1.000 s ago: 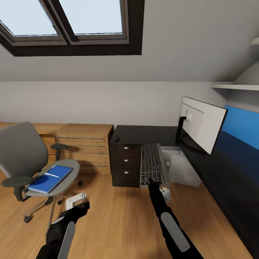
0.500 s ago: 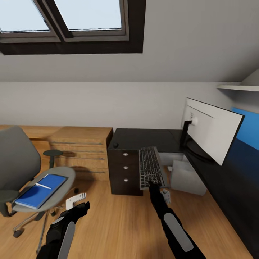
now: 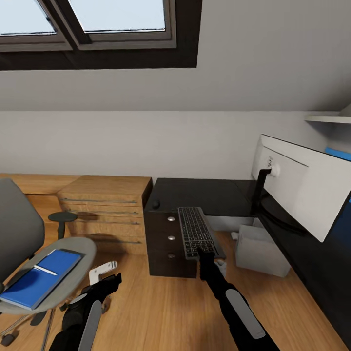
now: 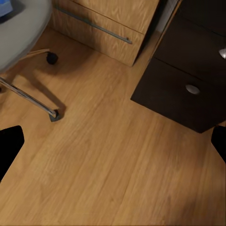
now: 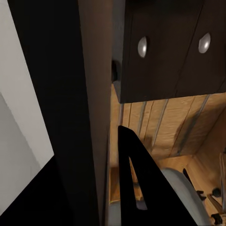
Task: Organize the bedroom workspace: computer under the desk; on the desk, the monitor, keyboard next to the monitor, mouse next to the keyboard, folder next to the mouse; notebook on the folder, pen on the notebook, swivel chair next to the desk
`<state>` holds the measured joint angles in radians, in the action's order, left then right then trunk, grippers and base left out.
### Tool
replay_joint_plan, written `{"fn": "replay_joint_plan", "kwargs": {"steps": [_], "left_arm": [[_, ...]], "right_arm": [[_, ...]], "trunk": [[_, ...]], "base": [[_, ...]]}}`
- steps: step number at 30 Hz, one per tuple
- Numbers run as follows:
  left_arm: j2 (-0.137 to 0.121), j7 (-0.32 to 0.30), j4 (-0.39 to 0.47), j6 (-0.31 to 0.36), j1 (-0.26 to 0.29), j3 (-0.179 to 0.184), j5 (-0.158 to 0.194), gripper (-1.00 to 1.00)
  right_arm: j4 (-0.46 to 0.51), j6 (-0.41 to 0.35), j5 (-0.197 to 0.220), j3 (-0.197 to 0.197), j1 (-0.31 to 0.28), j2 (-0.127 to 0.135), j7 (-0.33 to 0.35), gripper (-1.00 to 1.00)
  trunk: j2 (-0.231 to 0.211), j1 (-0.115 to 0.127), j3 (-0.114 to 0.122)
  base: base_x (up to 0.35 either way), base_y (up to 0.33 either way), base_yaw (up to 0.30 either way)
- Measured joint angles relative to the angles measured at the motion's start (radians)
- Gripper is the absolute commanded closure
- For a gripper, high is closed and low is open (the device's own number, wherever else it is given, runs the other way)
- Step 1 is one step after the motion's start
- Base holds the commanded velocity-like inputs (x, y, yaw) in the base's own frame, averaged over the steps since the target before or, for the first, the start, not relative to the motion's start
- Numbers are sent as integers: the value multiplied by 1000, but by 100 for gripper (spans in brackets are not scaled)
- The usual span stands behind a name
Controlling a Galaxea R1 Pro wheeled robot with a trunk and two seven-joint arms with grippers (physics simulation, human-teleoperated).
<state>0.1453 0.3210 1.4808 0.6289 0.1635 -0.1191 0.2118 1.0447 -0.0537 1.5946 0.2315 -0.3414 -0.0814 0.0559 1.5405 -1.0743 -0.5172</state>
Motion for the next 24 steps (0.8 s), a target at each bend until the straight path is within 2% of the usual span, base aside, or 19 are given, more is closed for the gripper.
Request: {"fn": "replay_joint_plan", "kwargs": {"steps": [6,16,19,24], "left_arm": [[0,0,-3,0,0,0,1,-100],[0,0,-5,0,0,0,2,-100],[0,0,-6,0,0,2,2,-100],[0,1,-18,3,0,13,1,-100]], "right_arm": [[-5,31,-1,5,0,-8,1,100],[-1,39,-2,-2,0,-6,1,100],[-1,77,-2,1,0,-7,0,100],[-1,87,-2,3,0,-7,0,100]], "trunk": [[0,0,0],[0,0,0],[0,0,0],[0,-1,0]], "base": [[303,180,0],[275,226,-3],[282,179,-171],[119,64,-141]]}}
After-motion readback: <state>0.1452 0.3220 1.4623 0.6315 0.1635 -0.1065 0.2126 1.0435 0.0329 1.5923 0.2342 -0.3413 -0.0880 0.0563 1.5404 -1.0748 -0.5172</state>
